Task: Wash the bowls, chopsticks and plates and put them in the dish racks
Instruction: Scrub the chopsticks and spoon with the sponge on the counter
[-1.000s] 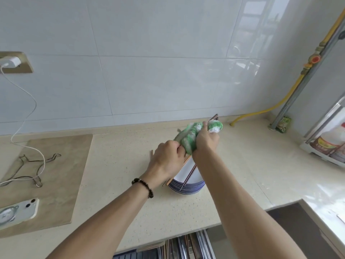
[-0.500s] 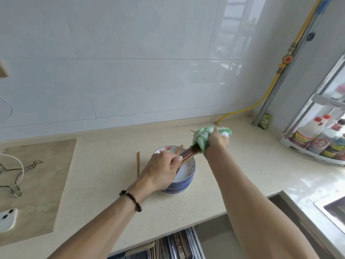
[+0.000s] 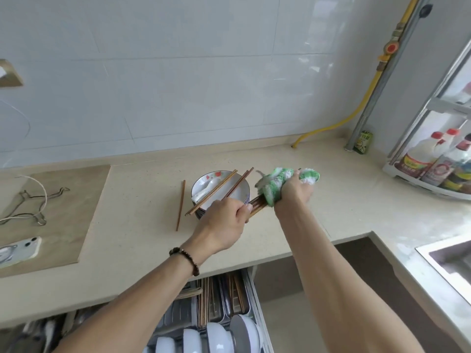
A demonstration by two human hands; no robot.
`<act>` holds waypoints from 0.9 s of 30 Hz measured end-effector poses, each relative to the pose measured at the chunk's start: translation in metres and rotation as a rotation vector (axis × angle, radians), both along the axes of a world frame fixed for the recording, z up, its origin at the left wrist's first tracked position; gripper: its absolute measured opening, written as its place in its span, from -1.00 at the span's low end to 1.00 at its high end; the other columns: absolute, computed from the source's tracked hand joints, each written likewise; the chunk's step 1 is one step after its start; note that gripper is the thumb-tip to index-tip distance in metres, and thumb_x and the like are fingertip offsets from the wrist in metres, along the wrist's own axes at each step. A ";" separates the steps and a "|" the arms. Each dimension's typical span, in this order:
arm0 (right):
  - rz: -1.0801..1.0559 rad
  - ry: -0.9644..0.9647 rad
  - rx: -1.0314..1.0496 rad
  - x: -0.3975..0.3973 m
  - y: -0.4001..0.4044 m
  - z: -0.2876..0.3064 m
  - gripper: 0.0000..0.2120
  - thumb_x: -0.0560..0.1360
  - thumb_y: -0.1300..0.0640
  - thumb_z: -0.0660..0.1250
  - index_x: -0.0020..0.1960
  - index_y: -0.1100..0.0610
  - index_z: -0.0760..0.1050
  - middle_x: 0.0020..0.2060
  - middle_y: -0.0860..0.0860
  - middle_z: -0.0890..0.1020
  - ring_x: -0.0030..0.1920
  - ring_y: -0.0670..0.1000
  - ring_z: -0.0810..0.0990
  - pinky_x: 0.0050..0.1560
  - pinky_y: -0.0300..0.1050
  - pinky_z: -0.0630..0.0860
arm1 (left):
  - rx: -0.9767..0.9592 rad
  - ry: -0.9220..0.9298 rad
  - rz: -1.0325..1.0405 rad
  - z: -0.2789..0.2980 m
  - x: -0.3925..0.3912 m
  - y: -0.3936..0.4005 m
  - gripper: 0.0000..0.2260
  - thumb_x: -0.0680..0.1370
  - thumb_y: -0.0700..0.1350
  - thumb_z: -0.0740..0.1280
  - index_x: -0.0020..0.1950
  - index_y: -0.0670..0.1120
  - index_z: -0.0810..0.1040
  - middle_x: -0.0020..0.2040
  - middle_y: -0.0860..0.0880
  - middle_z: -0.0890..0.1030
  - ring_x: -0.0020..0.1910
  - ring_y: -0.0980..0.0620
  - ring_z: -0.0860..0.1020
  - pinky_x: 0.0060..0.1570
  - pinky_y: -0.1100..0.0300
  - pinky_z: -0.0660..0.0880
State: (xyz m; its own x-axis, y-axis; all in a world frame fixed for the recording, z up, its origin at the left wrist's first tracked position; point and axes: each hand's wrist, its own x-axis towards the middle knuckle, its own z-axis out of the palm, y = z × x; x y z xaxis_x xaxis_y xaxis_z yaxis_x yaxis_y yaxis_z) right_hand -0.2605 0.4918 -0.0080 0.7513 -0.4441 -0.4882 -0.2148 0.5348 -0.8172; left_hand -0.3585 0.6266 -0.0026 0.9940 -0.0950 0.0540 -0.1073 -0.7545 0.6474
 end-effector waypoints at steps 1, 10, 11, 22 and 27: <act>0.022 0.015 0.001 -0.010 -0.001 -0.010 -0.80 0.67 0.03 0.23 0.11 0.18 0.41 -0.17 0.04 0.55 -0.18 0.08 0.60 -0.18 -0.01 0.55 | 0.001 0.010 0.010 -0.007 -0.006 -0.006 -0.56 0.69 -0.02 0.18 -0.41 -0.03 0.35 -0.33 -0.05 0.60 -0.33 -0.04 0.52 -0.30 0.05 0.40; 0.099 0.105 0.060 -0.051 -0.065 -0.059 -0.76 0.68 0.08 0.23 0.22 0.24 0.43 -0.13 0.06 0.60 -0.21 0.04 0.63 -0.19 -0.03 0.59 | -0.012 0.104 0.022 -0.045 -0.062 -0.059 -0.62 0.68 -0.04 0.18 -0.23 -0.18 0.59 -0.42 0.03 0.47 -0.37 -0.01 0.44 -0.33 0.12 0.25; 0.103 0.136 0.030 -0.056 -0.073 -0.069 -0.73 0.68 0.09 0.22 0.27 0.25 0.41 -0.08 0.07 0.60 -0.15 0.06 0.64 -0.12 -0.01 0.59 | -0.006 0.128 0.004 -0.051 -0.069 -0.062 -0.62 0.68 -0.05 0.18 -0.26 -0.14 0.57 -0.43 0.04 0.46 -0.40 0.02 0.43 -0.37 0.18 0.24; 0.272 0.375 -0.126 -0.106 -0.127 -0.176 -0.60 0.64 0.06 0.27 0.40 0.23 0.35 0.19 0.16 0.57 0.07 0.16 0.60 0.11 0.08 0.57 | -0.064 0.581 0.234 -0.143 -0.103 -0.025 -0.61 0.70 -0.03 0.13 -0.21 -0.10 0.62 -0.53 0.08 0.40 -0.57 0.10 0.33 -0.46 0.24 0.27; 0.444 0.392 -0.068 -0.131 -0.094 -0.214 -0.73 0.62 0.12 0.30 0.24 0.26 0.45 0.00 0.16 0.62 -0.01 0.17 0.65 0.12 0.11 0.60 | -0.171 0.705 0.407 -0.219 -0.115 -0.029 -0.65 0.69 -0.05 0.16 -0.17 -0.17 0.57 -0.52 0.05 0.39 -0.55 0.06 0.32 -0.50 0.25 0.23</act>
